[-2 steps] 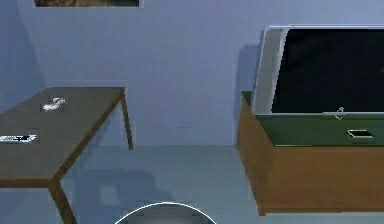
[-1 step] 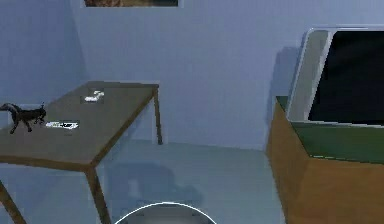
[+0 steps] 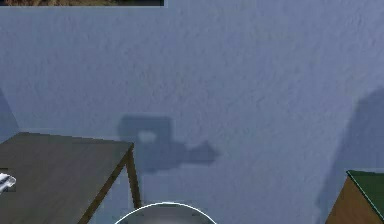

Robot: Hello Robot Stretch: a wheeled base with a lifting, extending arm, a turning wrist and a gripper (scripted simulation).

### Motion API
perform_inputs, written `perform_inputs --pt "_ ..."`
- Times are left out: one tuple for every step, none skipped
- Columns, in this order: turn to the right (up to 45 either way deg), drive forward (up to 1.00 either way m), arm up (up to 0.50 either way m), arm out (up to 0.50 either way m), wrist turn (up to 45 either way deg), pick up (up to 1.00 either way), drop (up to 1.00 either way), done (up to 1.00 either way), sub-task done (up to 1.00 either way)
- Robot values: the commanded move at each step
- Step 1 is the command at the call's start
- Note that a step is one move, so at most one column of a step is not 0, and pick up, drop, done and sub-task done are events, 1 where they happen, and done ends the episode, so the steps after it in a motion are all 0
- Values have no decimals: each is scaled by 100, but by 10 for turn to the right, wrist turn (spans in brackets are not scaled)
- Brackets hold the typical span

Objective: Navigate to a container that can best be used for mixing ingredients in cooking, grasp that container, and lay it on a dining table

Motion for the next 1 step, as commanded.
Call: perform_inputs --pt "-60 0 0 0 0 0 0 0 0"
